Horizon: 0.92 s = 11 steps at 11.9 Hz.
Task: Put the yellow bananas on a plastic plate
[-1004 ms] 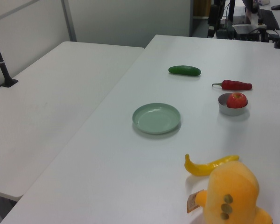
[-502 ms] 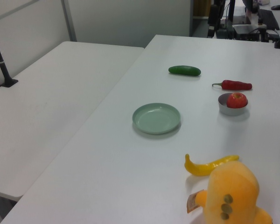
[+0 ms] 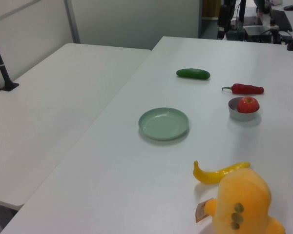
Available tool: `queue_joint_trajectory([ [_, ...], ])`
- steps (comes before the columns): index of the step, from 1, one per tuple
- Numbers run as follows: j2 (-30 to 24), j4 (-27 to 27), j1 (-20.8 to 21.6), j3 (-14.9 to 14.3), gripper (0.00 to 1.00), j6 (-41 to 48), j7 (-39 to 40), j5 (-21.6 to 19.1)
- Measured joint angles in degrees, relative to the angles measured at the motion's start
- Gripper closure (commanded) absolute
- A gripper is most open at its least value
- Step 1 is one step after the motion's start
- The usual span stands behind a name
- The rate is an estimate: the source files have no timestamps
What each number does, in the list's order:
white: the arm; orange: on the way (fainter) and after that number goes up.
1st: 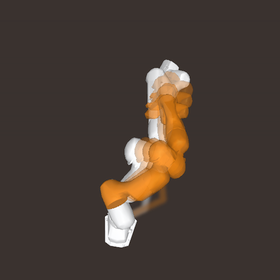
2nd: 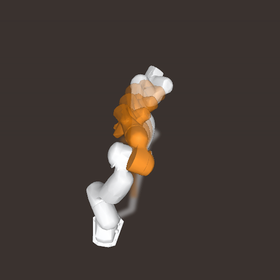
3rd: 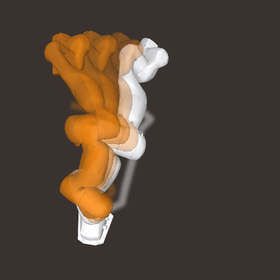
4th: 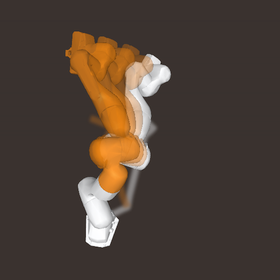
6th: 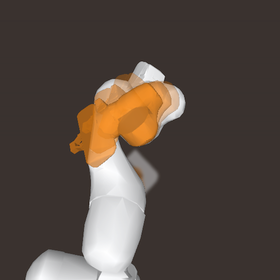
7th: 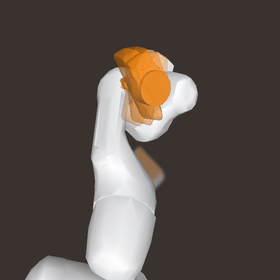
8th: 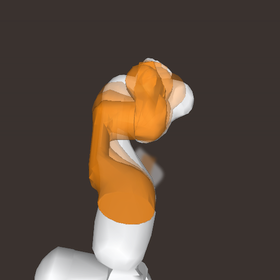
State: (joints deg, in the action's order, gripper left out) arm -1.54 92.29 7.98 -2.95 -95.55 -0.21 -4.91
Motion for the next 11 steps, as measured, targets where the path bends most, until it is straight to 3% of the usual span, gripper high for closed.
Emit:
queue_joint_trajectory([
  [8,0.3,0.0,0.0,0.0,0.0,0.0,0.2,0.0],
  [11,0.3,0.0,-0.1,0.0,0.0,0.2,5.5,0.5],
])
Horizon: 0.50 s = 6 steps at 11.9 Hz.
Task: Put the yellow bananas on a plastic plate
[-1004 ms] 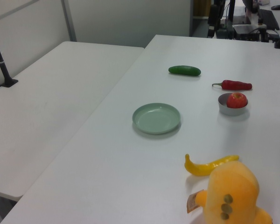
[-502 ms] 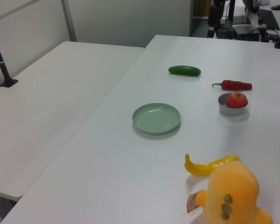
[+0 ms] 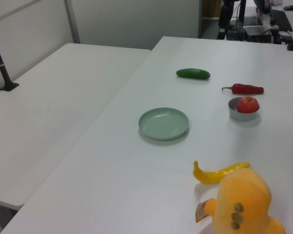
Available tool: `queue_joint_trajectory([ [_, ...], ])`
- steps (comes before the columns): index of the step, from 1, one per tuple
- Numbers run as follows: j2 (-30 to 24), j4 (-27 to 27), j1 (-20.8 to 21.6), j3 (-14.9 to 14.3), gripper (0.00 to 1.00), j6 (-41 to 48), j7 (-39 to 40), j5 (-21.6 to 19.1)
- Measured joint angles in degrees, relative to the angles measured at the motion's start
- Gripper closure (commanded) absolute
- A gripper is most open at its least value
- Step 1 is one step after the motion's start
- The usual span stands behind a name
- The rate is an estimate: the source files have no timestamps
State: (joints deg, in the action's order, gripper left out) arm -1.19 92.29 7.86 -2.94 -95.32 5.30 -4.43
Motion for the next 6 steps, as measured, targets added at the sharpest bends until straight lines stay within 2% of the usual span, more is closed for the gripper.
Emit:
queue_joint_trajectory([
  [2,0.1,0.0,-0.2,-0.1,0.0,1.5,5.7,0.3],
  [6,3.6,0.0,-0.6,-0.3,0.0,-0.2,9.4,2.1],
])
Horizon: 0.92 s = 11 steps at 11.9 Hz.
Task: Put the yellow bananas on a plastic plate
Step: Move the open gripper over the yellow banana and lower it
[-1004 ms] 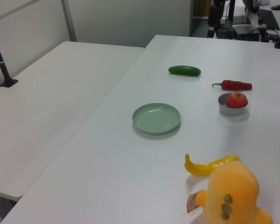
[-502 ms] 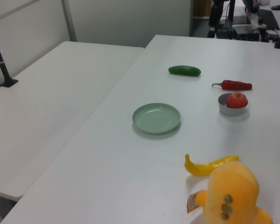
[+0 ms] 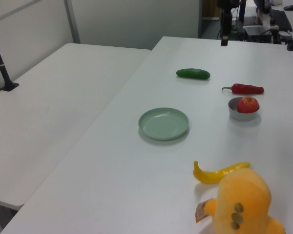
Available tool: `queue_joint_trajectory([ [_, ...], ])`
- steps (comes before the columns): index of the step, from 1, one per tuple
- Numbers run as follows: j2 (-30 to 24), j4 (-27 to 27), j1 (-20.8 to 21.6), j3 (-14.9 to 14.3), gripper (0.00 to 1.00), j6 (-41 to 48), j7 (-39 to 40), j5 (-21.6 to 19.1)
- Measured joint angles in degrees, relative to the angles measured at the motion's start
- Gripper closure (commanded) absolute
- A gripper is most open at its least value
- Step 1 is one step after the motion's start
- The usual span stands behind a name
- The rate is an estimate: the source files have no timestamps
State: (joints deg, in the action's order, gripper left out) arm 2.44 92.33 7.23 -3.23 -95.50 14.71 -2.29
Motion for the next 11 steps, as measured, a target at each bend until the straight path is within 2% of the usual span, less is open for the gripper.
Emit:
queue_joint_trajectory([
  [3,4.0,-0.1,0.2,0.6,0.0,-2.5,0.5,0.0],
  [5,4.3,-0.1,1.1,2.7,0.0,-0.1,0.7,0.0],
  [7,3.9,-0.2,2.3,7.9,0.0,3.8,0.7,0.0],
  [9,3.9,0.6,2.7,15.7,0.0,5.3,0.6,0.0],
  [11,4.1,2.4,2.9,21.0,0.0,5.2,0.6,0.0],
])
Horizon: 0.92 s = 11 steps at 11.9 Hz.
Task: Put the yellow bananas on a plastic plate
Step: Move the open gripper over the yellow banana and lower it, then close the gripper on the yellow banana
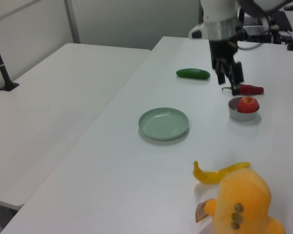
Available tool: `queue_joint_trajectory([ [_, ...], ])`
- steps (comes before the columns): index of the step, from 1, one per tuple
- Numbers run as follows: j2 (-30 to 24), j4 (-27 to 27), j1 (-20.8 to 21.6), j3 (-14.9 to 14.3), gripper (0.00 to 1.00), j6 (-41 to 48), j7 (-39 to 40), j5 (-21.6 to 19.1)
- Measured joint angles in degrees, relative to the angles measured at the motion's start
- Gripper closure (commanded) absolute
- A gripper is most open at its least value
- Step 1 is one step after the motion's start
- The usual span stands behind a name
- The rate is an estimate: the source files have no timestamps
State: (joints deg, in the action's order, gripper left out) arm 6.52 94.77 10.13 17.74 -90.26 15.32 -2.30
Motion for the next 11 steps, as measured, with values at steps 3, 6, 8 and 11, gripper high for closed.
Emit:
queue_joint_trajectory([
  [3,0.3,4.6,0.0,5.3,0.0,-7.2,-1.1,-0.1],
  [6,0.5,14.0,0.1,10.8,0.0,-22.0,-7.7,0.0],
  [8,0.7,18.7,0.3,12.3,0.0,-29.4,-9.7,0.0],
  [11,1.7,22.7,0.9,12.5,0.0,-36.2,-12.5,2.0],
])
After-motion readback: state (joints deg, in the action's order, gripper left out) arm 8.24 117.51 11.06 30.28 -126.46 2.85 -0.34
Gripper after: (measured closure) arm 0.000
